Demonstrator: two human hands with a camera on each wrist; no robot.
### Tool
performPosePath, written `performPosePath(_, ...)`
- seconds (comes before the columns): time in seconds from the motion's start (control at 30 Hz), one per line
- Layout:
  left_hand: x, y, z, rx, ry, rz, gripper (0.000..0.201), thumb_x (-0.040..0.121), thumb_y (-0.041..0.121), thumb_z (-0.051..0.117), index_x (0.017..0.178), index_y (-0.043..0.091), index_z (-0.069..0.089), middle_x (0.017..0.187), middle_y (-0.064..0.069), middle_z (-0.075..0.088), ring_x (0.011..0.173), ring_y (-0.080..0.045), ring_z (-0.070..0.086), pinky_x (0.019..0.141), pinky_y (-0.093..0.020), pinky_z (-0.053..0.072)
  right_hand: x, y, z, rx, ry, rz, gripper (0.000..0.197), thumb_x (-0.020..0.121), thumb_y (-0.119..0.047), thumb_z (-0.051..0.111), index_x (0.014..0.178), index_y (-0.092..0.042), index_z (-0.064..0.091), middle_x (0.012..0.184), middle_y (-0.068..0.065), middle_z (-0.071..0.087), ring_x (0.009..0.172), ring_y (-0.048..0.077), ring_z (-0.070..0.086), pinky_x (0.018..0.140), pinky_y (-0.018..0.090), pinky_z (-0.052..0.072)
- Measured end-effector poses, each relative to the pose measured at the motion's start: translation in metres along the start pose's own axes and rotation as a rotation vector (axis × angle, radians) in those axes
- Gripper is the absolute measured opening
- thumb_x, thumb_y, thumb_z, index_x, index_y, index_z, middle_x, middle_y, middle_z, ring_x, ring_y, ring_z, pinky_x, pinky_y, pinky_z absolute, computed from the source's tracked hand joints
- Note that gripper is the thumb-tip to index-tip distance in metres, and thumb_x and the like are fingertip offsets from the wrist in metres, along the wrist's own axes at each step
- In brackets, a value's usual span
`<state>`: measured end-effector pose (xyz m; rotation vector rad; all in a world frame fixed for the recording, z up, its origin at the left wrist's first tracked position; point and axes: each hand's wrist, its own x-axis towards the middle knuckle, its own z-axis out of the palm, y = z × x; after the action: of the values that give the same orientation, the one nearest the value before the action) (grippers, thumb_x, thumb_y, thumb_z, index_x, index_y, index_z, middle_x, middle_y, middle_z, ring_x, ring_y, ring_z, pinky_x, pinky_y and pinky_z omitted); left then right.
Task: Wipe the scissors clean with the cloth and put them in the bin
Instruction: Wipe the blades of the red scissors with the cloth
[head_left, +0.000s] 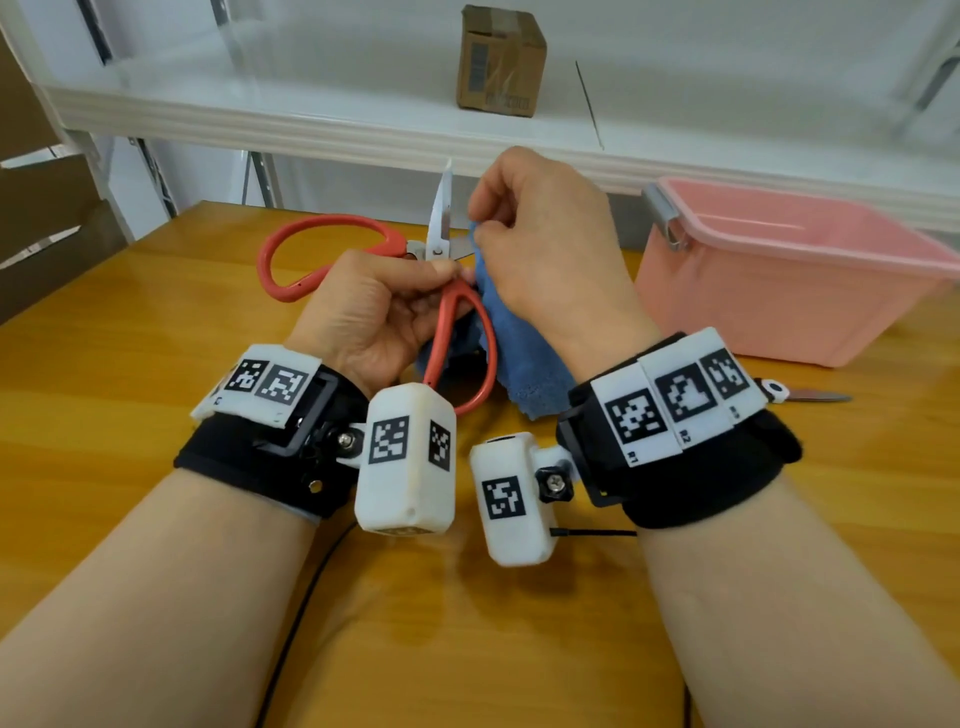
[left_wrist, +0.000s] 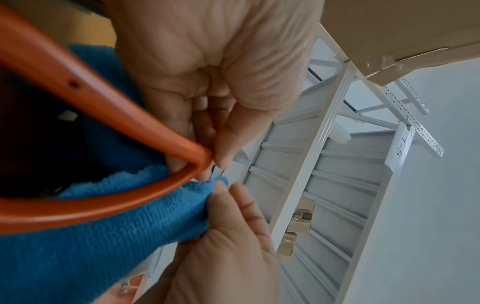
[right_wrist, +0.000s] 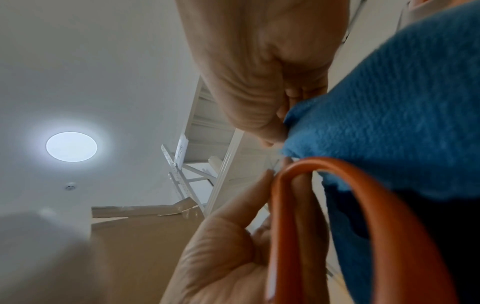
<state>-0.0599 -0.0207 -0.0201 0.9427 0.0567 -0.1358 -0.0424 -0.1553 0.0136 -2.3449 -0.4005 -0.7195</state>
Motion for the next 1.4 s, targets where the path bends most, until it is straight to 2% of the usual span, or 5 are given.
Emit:
performPosePath(0.23, -0.002, 0.000, 0.002, 0.027, 0.020, 0.027, 0.012, 0.085, -0.007, 0.055, 0.077, -0.006, 0.065, 0.075, -0.016, 0.069, 0.071, -0.022, 0.069, 0.075, -0.030, 0.060, 0.004, 0.006, -0.004, 0.013, 0.040, 0.044, 0.019, 0.087, -0.002, 0.059, 0.090, -0.020, 0.064, 0.088, -0.010, 0.062, 0.089, 0.009, 0.060, 0.078, 0.023, 0.050)
performPosePath(0.43, 0.000, -0.001, 0.002, 0.057, 0.047, 0.013, 0.013, 0.084, -0.008, 0.054, 0.074, -0.005, 0.063, 0.073, -0.016, 0.069, 0.071, -0.023, 0.067, 0.082, -0.035, 0.058, 0.006, 0.012, -0.008, -0.024, 0.054, 0.098, 0.018, 0.087, -0.002, 0.061, 0.089, -0.020, 0.062, 0.083, -0.013, 0.057, 0.088, 0.008, 0.058, 0.075, 0.021, 0.048)
performPosePath(0.6, 0.000, 0.002, -0.002, 0.050, 0.040, 0.022, 0.030, 0.084, -0.008, 0.055, 0.058, 0.000, 0.067, 0.073, -0.015, 0.069, 0.071, -0.022, 0.068, 0.077, -0.031, 0.060, 0.004, 0.003, -0.005, -0.060, 0.012, 0.037, 0.019, 0.088, -0.003, 0.061, 0.090, -0.022, 0.061, 0.089, -0.012, 0.059, 0.091, 0.008, 0.057, 0.078, 0.022, 0.047)
performPosePath(0.97, 0.002, 0.001, -0.003, 0.051, 0.023, 0.029, 0.006, 0.083, -0.008, 0.056, 0.084, -0.005, 0.060, 0.076, -0.015, 0.070, 0.073, -0.022, 0.068, 0.080, -0.032, 0.059, -0.001, -0.002, -0.004, -0.107, 0.012, 0.022, 0.021, 0.087, -0.002, 0.059, 0.085, -0.022, 0.055, 0.085, -0.012, 0.055, 0.092, 0.012, 0.056, 0.080, 0.029, 0.049)
performPosePath(1.4, 0.001, 0.000, -0.002, 0.070, 0.013, 0.045, 0.007, 0.082, -0.011, 0.058, 0.083, -0.004, 0.060, 0.075, -0.016, 0.069, 0.073, -0.022, 0.069, 0.074, -0.030, 0.061, -0.001, 0.003, -0.007, -0.122, -0.019, 0.066, 0.021, 0.087, 0.002, 0.054, 0.087, -0.019, 0.056, 0.089, -0.007, 0.057, 0.095, 0.018, 0.058, 0.084, 0.036, 0.050)
